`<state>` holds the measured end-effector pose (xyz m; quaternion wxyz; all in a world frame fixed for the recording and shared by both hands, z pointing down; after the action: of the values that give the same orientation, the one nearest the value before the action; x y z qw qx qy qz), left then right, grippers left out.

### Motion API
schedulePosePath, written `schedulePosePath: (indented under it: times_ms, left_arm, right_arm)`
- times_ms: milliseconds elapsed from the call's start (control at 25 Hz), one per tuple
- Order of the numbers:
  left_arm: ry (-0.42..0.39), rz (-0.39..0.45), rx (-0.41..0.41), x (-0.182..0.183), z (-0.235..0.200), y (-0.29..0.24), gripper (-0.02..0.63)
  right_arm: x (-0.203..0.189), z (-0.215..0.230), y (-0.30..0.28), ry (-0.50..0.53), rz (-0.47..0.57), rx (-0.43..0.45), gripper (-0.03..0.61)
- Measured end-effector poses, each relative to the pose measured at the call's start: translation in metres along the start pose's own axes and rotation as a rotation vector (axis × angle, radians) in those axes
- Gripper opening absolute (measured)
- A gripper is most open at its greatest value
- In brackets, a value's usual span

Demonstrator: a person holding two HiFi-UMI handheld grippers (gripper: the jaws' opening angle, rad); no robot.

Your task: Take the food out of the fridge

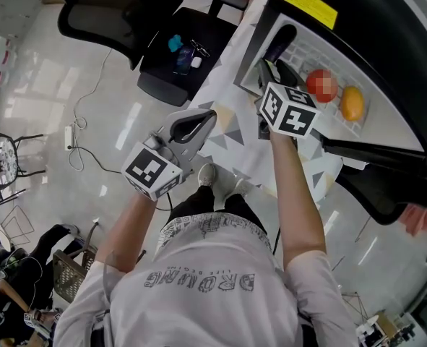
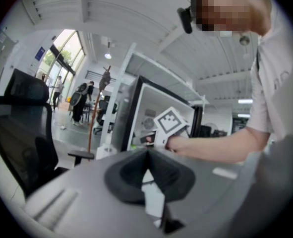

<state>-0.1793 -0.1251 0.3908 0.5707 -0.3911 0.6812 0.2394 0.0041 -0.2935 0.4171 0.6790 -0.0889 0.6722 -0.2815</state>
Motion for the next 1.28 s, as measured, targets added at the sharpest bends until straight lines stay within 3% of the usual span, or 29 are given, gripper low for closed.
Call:
schedulePosePath:
  times_ms: [200, 480, 1280]
  left_arm:
    - [0.002, 0.001, 0.003, 0.0, -0.003, 0.006, 0.003]
    - [0.002, 0.004, -0.005, -0.002, -0.003, 0.009, 0.003]
    - [-0.038, -0.007, -0.058, 0.003, 0.03, 0.0, 0.004]
  right_arm:
    - [0.001, -0.005, -0.003, 0.05, -0.027, -0.042, 0.126]
    - [-0.001, 0.0, 0.0, 0.028, -0.018, -0.061, 0.116]
    - [-0.009, 0.015, 0.073, 0.027, 0.096, 0.013, 0.107]
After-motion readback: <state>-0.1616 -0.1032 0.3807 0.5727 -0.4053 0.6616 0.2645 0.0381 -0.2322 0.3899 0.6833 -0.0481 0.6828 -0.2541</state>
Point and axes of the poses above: the fingertips, and each gripper's own axes: y backward along the fingers, z to its right, x out of its top, the point moved 9 cm from there along y, backward along the fingers, and after that the axes turned 13 degrees about -x, right-handed, at the moved point
